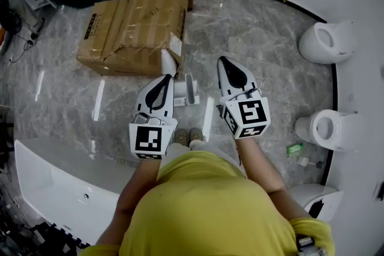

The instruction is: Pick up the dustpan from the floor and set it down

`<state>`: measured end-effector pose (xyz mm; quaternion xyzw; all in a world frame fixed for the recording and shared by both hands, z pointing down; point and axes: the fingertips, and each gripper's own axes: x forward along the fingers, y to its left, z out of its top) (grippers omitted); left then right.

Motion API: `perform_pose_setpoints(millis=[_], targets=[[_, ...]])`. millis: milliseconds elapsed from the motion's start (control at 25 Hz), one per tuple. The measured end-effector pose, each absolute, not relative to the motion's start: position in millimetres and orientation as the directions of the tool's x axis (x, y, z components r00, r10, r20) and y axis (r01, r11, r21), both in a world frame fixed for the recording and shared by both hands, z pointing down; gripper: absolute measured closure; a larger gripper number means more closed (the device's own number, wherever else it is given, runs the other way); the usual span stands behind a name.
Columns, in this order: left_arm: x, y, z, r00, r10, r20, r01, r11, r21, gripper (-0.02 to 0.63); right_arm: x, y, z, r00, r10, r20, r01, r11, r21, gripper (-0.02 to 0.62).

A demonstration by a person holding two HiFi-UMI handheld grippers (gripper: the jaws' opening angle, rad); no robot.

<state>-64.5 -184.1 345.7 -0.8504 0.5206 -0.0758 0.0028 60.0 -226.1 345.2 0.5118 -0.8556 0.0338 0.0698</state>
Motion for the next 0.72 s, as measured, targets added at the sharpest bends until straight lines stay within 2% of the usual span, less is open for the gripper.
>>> perform_pose_setpoints(millis=[160, 280, 720], targets=[[-68, -187, 307, 0.41, -0.91, 0.058, -0.902, -0.414, -0.123, 0.607, 62, -215, 298, -0.426, -0.904, 0.045, -0.895, 0.428, 0.126, 0.584], [-68, -183, 286, 0.393, -0.919, 0.02, -0.912, -0.392, -0.119, 0.607, 60, -205, 282, -0.428, -0.904, -0.005, -0.895, 0.423, 0.142, 0.585], [-66, -170, 278, 0.382, -0.924, 0.017, -0.917, -0.382, -0.115, 0.607, 65, -189, 287, -0.436, -0.9, -0.009, -0.894, 0.432, 0.116, 0.586]])
